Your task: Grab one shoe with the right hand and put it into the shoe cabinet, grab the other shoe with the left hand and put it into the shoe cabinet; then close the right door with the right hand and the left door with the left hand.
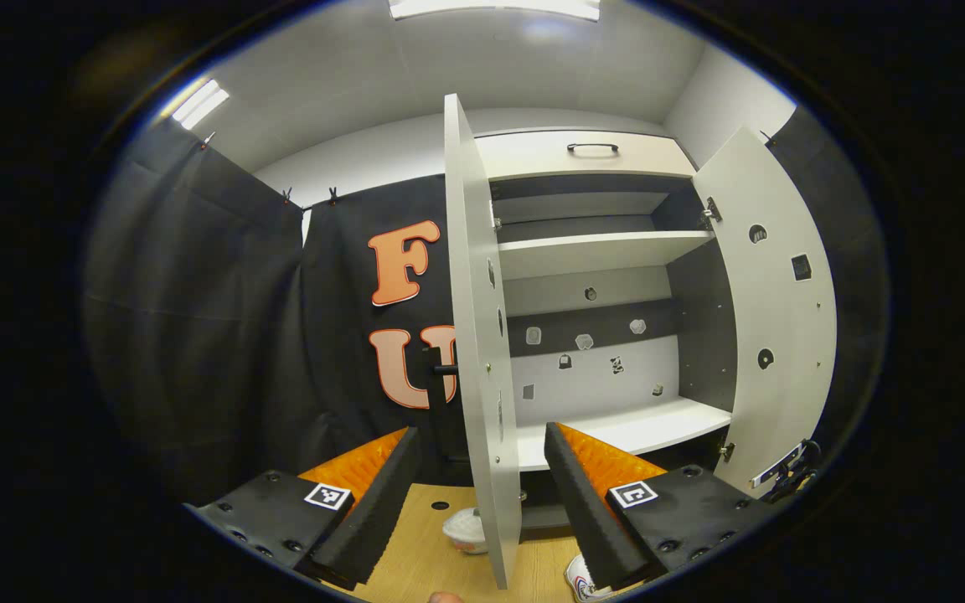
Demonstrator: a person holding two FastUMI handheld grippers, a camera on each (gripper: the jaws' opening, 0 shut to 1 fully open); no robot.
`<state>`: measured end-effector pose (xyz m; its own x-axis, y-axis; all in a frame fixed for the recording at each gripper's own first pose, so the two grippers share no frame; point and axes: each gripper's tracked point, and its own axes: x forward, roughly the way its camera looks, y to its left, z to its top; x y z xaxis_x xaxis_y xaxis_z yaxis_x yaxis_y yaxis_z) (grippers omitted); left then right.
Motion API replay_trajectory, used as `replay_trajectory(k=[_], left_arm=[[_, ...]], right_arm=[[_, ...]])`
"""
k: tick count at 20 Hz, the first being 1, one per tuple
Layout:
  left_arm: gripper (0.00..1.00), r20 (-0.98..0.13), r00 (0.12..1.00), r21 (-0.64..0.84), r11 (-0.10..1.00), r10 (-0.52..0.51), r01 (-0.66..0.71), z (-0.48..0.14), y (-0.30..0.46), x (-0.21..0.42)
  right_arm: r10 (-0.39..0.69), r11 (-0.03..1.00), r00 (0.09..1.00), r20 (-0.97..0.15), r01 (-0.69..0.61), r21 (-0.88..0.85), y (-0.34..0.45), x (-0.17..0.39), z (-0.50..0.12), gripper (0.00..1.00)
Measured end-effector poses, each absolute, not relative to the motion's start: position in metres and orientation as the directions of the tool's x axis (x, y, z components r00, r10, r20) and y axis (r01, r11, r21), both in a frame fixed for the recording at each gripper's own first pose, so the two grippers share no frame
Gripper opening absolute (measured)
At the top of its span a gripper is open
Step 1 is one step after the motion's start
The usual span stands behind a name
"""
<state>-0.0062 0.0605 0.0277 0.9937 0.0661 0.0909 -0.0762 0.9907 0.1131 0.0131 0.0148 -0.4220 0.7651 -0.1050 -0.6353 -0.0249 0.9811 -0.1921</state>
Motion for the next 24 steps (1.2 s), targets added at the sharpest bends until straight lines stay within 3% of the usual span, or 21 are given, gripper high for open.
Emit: replay_trajectory(k=[6,10,14,16,17,18,19,20,24], left_arm=[[0.97,0.083,0.994,0.107,0.991,0.07,-0.079,0.023,0.057,-0.006],[0.97,0.076,0.995,0.108,0.991,0.068,-0.076,0.019,0.057,-0.005],[0.98,0.064,0.996,0.101,0.992,0.065,-0.072,0.015,0.055,-0.005],[0.97,0.066,0.996,0.097,0.993,0.063,-0.07,0.015,0.054,-0.004],[0.97,0.062,0.996,0.097,0.993,0.06,-0.066,0.014,0.052,-0.004],[0.97,0.058,0.997,0.095,0.994,0.056,-0.061,0.012,0.051,-0.005],[0.97,0.054,0.997,0.092,0.994,0.052,-0.057,0.011,0.05,-0.004],[0.97,0.049,0.998,0.091,0.994,0.05,-0.055,0.009,0.05,-0.004],[0.96,0.043,0.998,0.077,0.996,0.052,-0.055,0.008,0.052,-0.003]], right_arm=[[-0.116,0.985,0.663,-0.739,-0.02,-0.172,0.011,0.01,-0.479,0.9],[-0.098,0.99,0.611,-0.785,-0.02,-0.138,0.013,0.007,-0.505,0.81],[-0.042,0.993,0.588,-0.808,-0.066,-0.099,0.025,0.01,-0.51,0.62],[-0.022,0.993,0.582,-0.813,-0.085,-0.088,0.031,0.009,-0.511,0.43],[-0.038,0.991,0.584,-0.811,-0.085,-0.108,0.027,0.011,-0.511,0.25],[-0.062,0.989,0.59,-0.805,-0.071,-0.128,0.023,0.013,-0.51,0.25],[-0.079,0.99,0.596,-0.799,-0.048,-0.133,0.02,0.015,-0.505,0.1],[-0.08,0.992,0.594,-0.8,-0.031,-0.121,0.021,0.014,-0.501,0.02],[-0.085,0.993,0.626,-0.775,-0.015,-0.121,0.026,0.012,-0.463,0.0]])
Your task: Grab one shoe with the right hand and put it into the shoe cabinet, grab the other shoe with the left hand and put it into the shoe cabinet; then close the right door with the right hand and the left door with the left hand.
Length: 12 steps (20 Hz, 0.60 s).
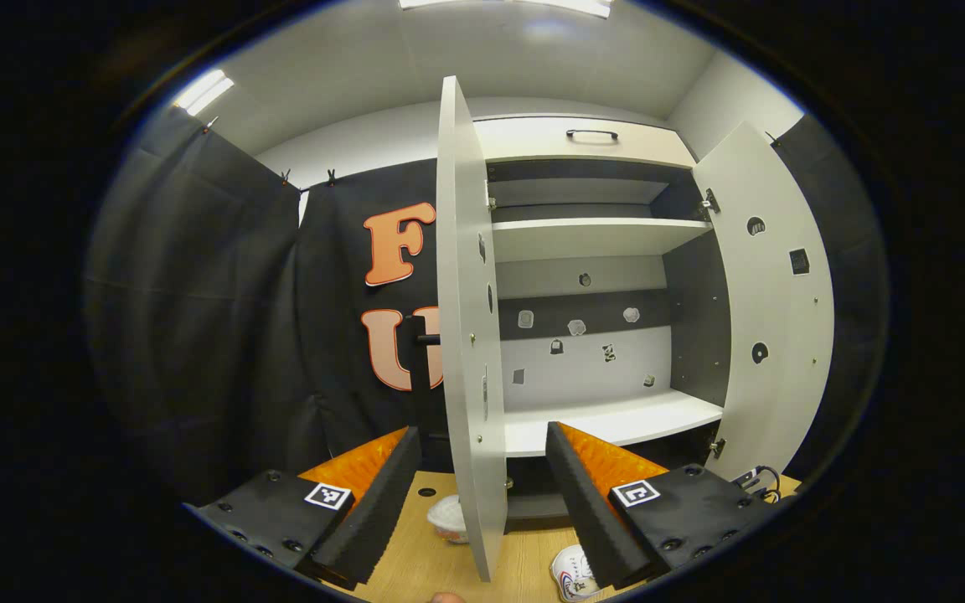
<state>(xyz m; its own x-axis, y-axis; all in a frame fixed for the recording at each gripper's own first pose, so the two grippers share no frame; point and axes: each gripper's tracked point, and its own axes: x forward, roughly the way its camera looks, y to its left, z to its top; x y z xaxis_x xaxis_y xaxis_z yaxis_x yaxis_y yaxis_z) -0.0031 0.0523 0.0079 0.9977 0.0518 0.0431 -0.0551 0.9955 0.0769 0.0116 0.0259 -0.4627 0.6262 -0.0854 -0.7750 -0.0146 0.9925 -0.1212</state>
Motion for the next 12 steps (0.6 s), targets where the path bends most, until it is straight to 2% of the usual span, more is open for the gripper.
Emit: replay_trajectory(k=[5,12], left_arm=[[0.98,0.039,0.998,0.026,0.998,0.048,-0.049,0.007,0.054,-0.001],[0.94,0.063,0.997,0.054,0.998,0.04,-0.043,0.01,0.05,0.002]], right_arm=[[-0.068,0.996,0.702,-0.709,0.004,-0.091,0.038,0.02,-0.392,0.0],[-0.011,0.999,0.784,-0.621,-0.015,-0.037,0.063,0.035,-0.271,0.0]])
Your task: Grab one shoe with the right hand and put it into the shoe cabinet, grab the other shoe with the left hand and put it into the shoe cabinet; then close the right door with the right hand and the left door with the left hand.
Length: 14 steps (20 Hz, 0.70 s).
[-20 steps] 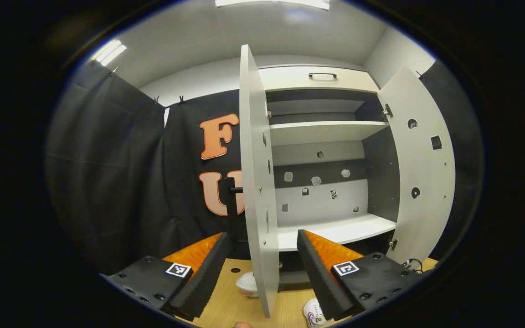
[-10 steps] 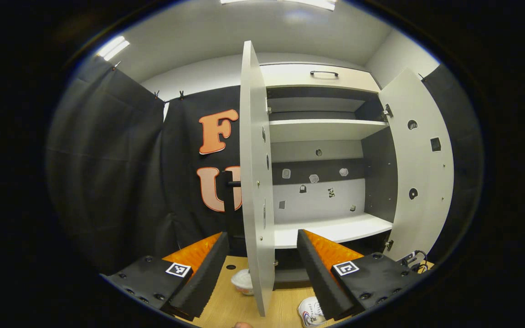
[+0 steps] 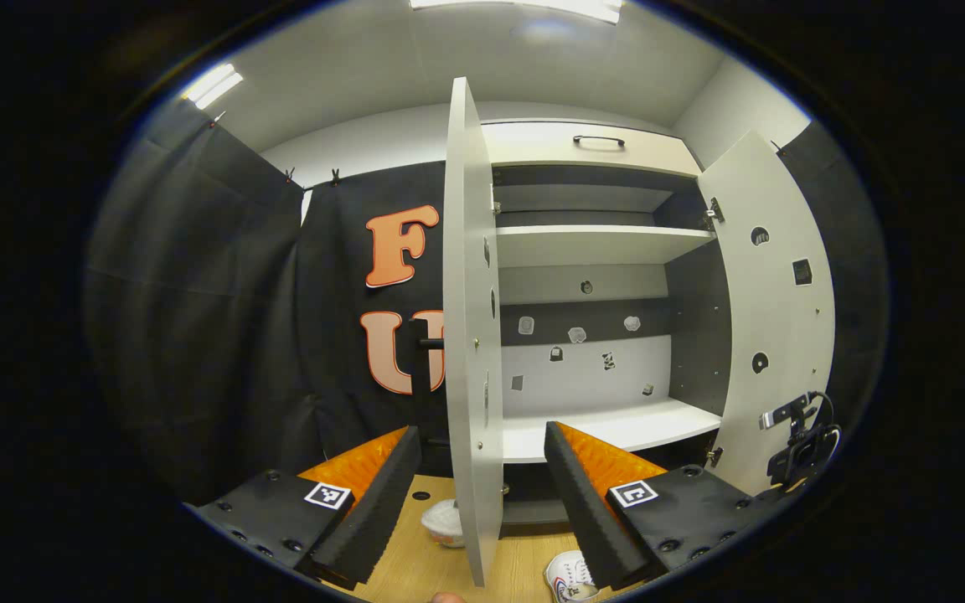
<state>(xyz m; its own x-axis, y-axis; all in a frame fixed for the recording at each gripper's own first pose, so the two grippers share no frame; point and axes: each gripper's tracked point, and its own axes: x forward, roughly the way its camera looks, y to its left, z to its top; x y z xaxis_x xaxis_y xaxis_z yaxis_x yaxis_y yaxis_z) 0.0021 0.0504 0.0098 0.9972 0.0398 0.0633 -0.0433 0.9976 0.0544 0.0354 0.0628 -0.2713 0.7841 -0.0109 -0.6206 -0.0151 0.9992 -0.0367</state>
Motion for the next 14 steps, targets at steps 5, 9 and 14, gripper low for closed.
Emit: replay_trajectory(k=[5,9,14], left_arm=[[0.96,0.052,0.999,0.041,0.999,0.012,-0.014,0.002,0.041,0.004],[0.94,0.036,0.999,0.051,0.999,0.011,-0.013,-0.008,0.041,0.005],[0.96,0.043,0.999,0.038,0.999,0.012,-0.014,-0.008,0.045,0.004]], right_arm=[[0.052,0.998,0.844,-0.534,-0.054,0.013,0.088,0.051,-0.186,0.0],[0.072,0.997,0.884,-0.462,-0.08,0.002,0.097,0.046,-0.127,0.0],[0.084,0.996,0.908,-0.411,-0.088,0.01,0.098,0.033,-0.058,0.0]])
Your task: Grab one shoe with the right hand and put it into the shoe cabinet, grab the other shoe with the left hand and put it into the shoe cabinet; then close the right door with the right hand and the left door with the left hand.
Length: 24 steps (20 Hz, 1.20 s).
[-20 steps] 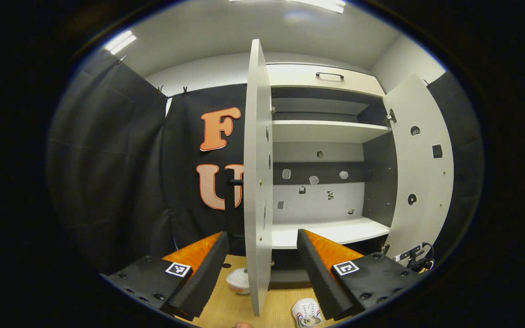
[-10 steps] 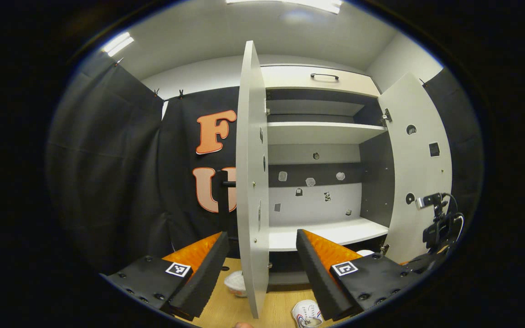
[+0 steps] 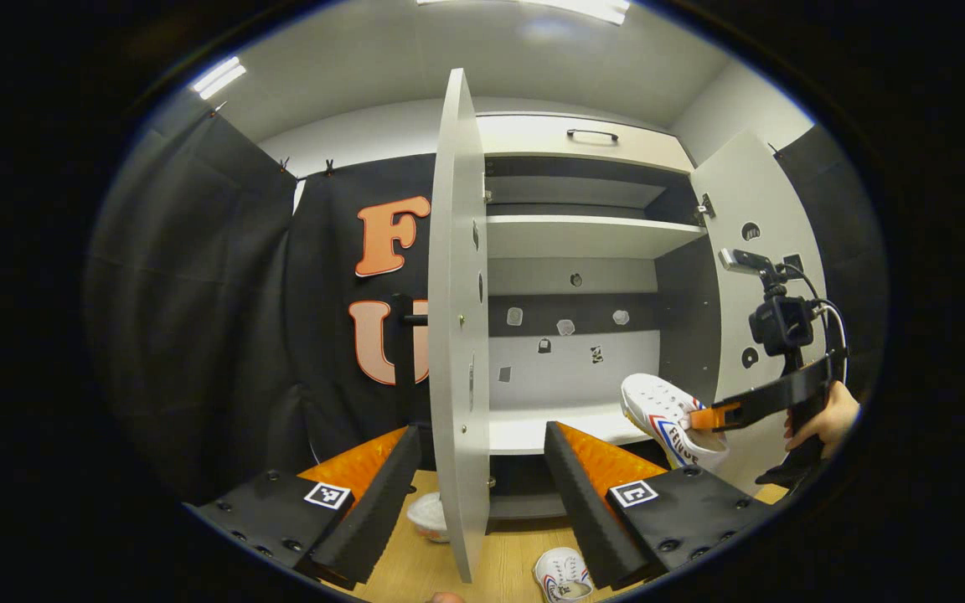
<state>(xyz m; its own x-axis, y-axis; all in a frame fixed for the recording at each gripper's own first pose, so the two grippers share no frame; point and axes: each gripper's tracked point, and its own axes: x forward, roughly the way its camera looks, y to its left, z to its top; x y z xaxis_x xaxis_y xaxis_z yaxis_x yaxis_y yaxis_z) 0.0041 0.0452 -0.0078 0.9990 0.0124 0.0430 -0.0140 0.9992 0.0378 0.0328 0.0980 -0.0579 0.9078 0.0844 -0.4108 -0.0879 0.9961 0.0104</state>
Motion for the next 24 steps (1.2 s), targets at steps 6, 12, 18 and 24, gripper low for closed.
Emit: replay_trajectory(k=[6,12,18,24], left_arm=[[0.96,0.028,0.999,0.031,0.999,0.017,-0.018,-0.014,0.048,0.005],[0.94,0.025,0.999,0.032,0.999,0.029,-0.03,-0.017,0.051,0.009],[0.94,-0.01,1.0,0.035,0.999,0.028,-0.027,-0.029,0.045,0.015],[0.94,-0.04,0.999,0.021,1.0,0.016,-0.015,-0.038,0.033,0.019]], right_arm=[[0.06,0.998,0.906,-0.42,-0.069,-0.005,0.086,0.024,-0.019,0.0],[0.011,1.0,0.854,-0.521,-0.018,-0.008,0.083,0.09,-0.052,0.0],[-0.012,0.999,0.805,-0.593,0.032,0.024,0.072,0.149,-0.088,0.0],[0.004,1.0,0.843,-0.538,0.001,0.009,0.074,0.151,-0.079,0.19]])
